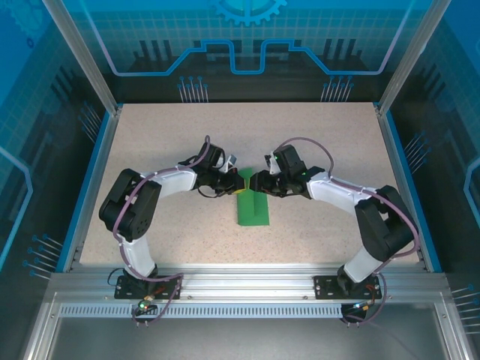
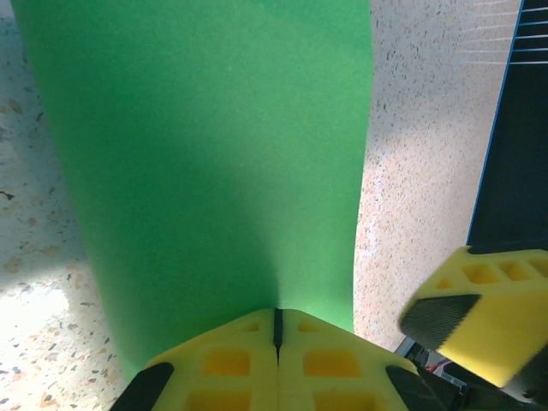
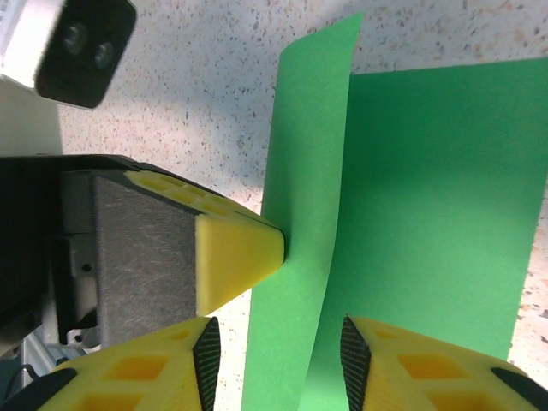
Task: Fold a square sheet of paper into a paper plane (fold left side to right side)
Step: First fold in half a square sheet of paper at the center of the table.
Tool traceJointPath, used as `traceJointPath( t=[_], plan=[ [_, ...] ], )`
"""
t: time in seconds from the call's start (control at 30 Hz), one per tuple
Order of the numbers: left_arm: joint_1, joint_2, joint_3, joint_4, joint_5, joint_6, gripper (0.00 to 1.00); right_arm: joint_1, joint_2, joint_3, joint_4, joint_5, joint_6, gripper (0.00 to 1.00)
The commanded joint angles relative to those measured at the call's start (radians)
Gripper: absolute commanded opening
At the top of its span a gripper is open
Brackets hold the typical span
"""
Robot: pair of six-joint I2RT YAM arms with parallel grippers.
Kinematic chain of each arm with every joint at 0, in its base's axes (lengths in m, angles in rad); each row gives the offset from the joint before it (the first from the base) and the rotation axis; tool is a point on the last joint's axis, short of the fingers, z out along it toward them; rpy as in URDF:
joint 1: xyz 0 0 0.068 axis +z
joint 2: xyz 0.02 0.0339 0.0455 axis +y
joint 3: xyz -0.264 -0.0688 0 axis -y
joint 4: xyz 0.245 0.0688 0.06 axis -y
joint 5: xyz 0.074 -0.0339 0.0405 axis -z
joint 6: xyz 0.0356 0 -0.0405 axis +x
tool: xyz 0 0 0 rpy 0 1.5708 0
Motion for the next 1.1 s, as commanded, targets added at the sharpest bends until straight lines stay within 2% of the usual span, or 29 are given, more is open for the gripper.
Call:
traceJointPath(
  t=[0.0,0.23,0.33,0.47,0.57,0.63,0.7,0.77,0.9,1.07],
  plan=[
    [-0.008,0.013,0.026,-0.031,-0.008,0.018,0.03,0.005,0.038,0.007,0.031,-0.057,0.023,0.41],
    [-0.009,0.014,0.026,-0.033,-0.009,0.018,0.02,0.008,0.071,0.016,0.024,-0.065,0.027,0.39],
    [-0.010,0.013,0.026,-0.033,-0.008,0.017,0.02,0.008,0.087,0.018,0.030,-0.085,0.033,0.34],
    [-0.010,0.010,0.026,-0.032,-0.008,0.020,0.02,0.007,0.100,0.023,0.031,-0.092,0.035,0.22],
    [-0.010,0.001,0.022,-0.035,-0.009,0.023,0.02,0.008,0.102,0.031,0.006,-0.069,0.026,0.07],
    [-0.010,-0.016,0.022,-0.055,-0.020,0.034,0.06,0.007,0.103,0.037,-0.030,-0.038,0.016,0.02],
    [-0.010,-0.048,0.022,-0.090,-0.048,0.059,0.12,0.005,0.104,0.042,-0.066,-0.001,0.007,0.01],
    [-0.010,-0.080,0.023,-0.136,-0.088,0.084,0.24,0.002,0.109,0.053,-0.105,0.032,-0.003,0.02],
    [-0.010,-0.125,0.025,-0.217,-0.152,0.127,0.39,0.000,0.129,0.082,-0.187,0.094,-0.034,0.02],
    [-0.011,-0.111,0.023,-0.249,-0.172,0.134,0.47,-0.006,0.147,0.096,-0.234,0.148,-0.040,0.03]
  ],
)
